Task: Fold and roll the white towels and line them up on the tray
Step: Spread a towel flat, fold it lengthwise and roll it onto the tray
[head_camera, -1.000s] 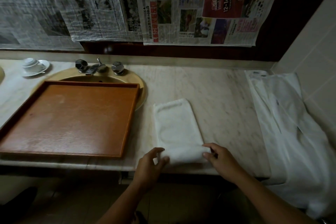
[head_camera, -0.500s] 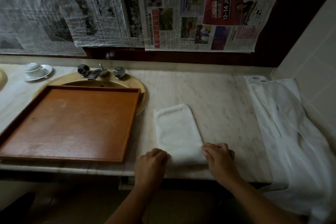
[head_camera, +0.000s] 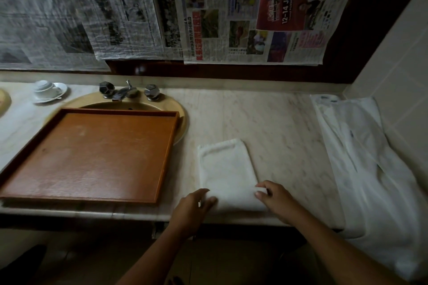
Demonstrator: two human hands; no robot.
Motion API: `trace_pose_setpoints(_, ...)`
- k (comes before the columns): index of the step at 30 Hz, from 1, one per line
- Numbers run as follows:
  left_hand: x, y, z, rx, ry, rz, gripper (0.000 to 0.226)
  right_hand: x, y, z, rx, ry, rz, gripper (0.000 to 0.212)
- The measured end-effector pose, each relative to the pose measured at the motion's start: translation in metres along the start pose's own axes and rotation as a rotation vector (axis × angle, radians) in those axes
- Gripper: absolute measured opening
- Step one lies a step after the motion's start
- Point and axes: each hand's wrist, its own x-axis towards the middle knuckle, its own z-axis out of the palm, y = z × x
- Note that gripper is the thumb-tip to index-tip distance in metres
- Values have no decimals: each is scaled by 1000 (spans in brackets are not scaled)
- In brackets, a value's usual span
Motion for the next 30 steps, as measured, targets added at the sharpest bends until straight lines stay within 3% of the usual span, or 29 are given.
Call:
trace_pose_setpoints(3,2,6,-5,32,-35,50,58,11,-7,-2,4,-21,95,21)
trace_pose_setpoints(5,4,10,-7,55,-36,64,41,11,-13,-4,-143,59,85,20)
trace_pose_setpoints(9,-3,12,3,181,263,140,27,-4,-15,3,-380,313,-159,12)
trace_pose_setpoints(12,-11,8,14,302,314,320,21,-15,4,14,-434,400,-350,24)
trace_pose_setpoints(14,-17,4,15,319,293,372,19,-21,17,15,-339,339,-366,34)
trace_pose_setpoints(17,-27,-3,21,177,283,333,41,-28,22,9,-108,125,-264,49)
trace_pose_setpoints(23,-29,-5,25,-314,166,60,42,-21,9,-5,40,-7,-139,26)
trace_pose_setpoints(27,-21,3,23,-347,185,-32,37,-3,-5,-14,153,-108,-16,20)
trace_pose_setpoints(30,-10,5,16,-279,151,-80,42,11,-18,-21,39,-120,57,24)
